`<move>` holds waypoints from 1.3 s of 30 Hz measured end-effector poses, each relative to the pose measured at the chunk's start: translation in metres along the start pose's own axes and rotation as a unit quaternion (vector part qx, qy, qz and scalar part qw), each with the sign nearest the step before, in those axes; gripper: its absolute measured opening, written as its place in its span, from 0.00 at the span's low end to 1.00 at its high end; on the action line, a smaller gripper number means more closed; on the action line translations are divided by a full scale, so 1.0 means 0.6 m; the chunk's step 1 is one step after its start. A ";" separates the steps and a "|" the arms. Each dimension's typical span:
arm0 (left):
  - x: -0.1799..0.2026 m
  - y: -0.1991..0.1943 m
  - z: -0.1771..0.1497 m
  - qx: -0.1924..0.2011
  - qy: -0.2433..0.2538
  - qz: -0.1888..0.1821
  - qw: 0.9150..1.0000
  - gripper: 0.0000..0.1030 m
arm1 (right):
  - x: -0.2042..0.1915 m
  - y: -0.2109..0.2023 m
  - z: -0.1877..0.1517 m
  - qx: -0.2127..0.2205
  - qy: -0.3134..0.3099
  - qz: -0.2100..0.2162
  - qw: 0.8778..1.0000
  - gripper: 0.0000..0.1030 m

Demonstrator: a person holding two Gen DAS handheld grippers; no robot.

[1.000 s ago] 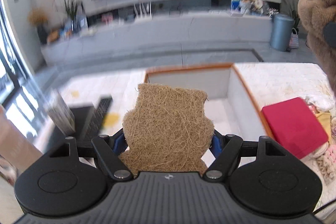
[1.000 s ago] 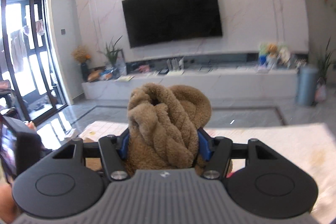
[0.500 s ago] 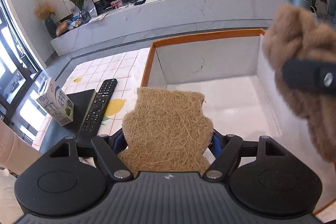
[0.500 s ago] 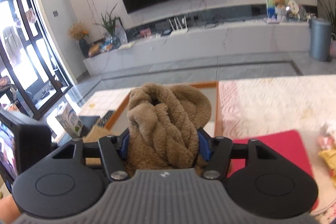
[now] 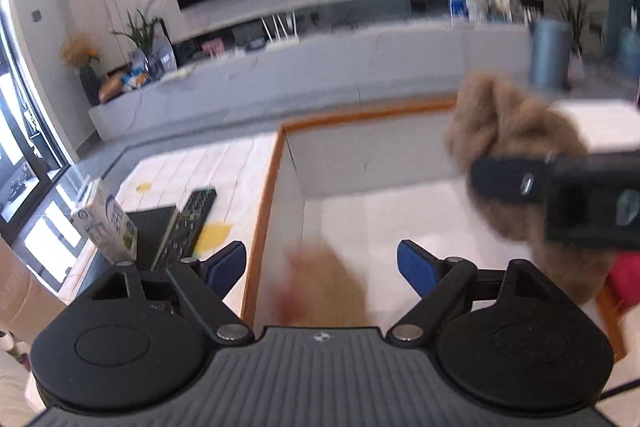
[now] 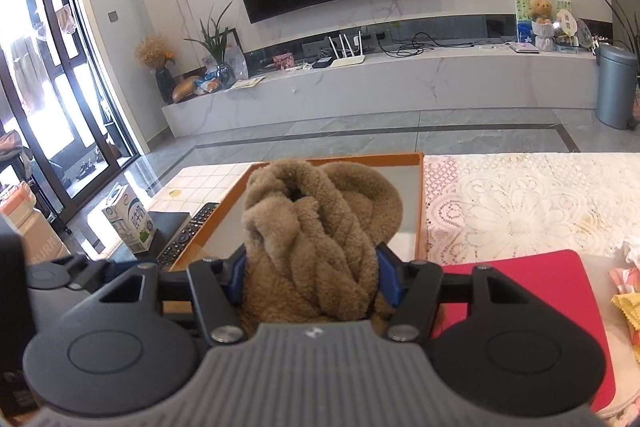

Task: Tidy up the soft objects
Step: 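Open the left tool dropping the sponge while the right releases the cloth into the box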

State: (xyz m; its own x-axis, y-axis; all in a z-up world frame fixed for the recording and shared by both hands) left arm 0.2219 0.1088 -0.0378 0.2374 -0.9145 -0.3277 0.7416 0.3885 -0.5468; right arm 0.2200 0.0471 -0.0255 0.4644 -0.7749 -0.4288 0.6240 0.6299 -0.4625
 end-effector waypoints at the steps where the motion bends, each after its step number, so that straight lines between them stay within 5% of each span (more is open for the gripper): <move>1: 0.000 -0.006 0.006 0.011 -0.001 -0.001 1.000 0.98 | 0.001 -0.001 0.000 0.001 0.004 0.001 1.000 0.59; 5: -0.009 -0.019 0.017 0.032 0.008 0.024 0.999 1.00 | 0.000 -0.007 0.003 0.003 0.016 0.006 1.000 0.59; 18: -0.138 -0.009 0.009 0.004 -0.084 0.088 0.993 1.00 | -0.067 0.031 0.012 -0.048 -0.028 0.028 0.998 0.59; 28: -0.215 0.037 -0.029 -0.048 -0.147 0.097 0.983 1.00 | -0.060 0.136 -0.055 -0.137 0.082 -0.013 0.987 0.59; 32: -0.219 0.045 -0.042 -0.059 -0.143 0.095 0.983 1.00 | -0.066 0.160 -0.090 -0.162 0.103 0.007 0.981 0.62; 35: -0.218 0.047 -0.046 -0.060 -0.144 0.089 0.984 1.00 | -0.080 0.164 -0.097 -0.162 0.079 0.006 0.984 0.71; 37: -0.215 0.043 -0.044 -0.052 -0.139 0.085 0.985 1.00 | -0.088 0.163 -0.097 -0.164 0.059 0.003 0.985 0.88; 39: -0.213 0.041 -0.042 -0.049 -0.135 0.089 0.986 1.00 | -0.094 0.155 -0.094 -0.157 0.036 -0.001 0.987 0.94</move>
State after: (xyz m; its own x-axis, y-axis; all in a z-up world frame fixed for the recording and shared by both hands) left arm 0.1940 0.2383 -0.0287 0.5261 -0.8224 -0.2165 0.6115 0.5428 -0.5757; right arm 0.2161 0.1525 -0.0882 0.4105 -0.7774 -0.4765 0.3937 0.6225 -0.6764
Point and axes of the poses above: each gripper's, at about its wrist camera, not at the fingertips, and y roughly the way its jaws point, x to its right, z to its top, the point moved 10 cm from there along y, roughly the way its jaws point, and after that the axes turned 14 degrees about z, right-handed, at the moved point
